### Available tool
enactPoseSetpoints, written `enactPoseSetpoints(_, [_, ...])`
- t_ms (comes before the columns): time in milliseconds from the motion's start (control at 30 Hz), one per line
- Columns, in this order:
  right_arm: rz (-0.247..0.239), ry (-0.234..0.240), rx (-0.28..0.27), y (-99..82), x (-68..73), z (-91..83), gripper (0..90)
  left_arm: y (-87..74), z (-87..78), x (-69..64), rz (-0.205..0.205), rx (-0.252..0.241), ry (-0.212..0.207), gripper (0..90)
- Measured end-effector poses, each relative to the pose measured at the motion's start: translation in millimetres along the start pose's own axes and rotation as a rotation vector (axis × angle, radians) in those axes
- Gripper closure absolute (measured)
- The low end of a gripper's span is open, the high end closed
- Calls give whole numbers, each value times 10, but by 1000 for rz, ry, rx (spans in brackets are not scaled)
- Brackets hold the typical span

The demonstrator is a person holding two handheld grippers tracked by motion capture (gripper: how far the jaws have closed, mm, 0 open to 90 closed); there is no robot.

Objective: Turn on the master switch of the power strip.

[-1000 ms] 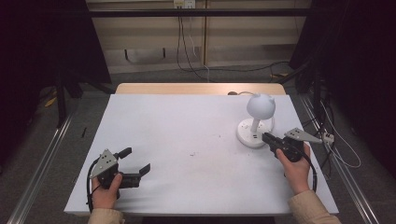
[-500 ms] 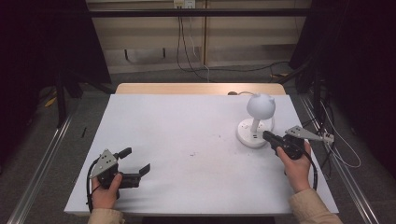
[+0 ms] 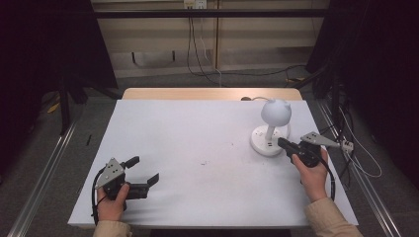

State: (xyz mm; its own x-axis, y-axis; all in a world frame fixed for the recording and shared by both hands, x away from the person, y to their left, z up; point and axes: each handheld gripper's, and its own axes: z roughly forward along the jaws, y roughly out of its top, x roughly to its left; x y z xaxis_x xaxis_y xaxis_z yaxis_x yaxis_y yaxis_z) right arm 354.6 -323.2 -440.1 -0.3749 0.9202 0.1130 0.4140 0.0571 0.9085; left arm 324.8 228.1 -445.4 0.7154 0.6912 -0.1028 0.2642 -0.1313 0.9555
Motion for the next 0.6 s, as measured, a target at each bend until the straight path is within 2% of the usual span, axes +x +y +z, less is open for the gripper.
enactPoseSetpoints(600, [-2,-10,19,-4,-29,21,900,1,13,-13,2,3,-3,30])
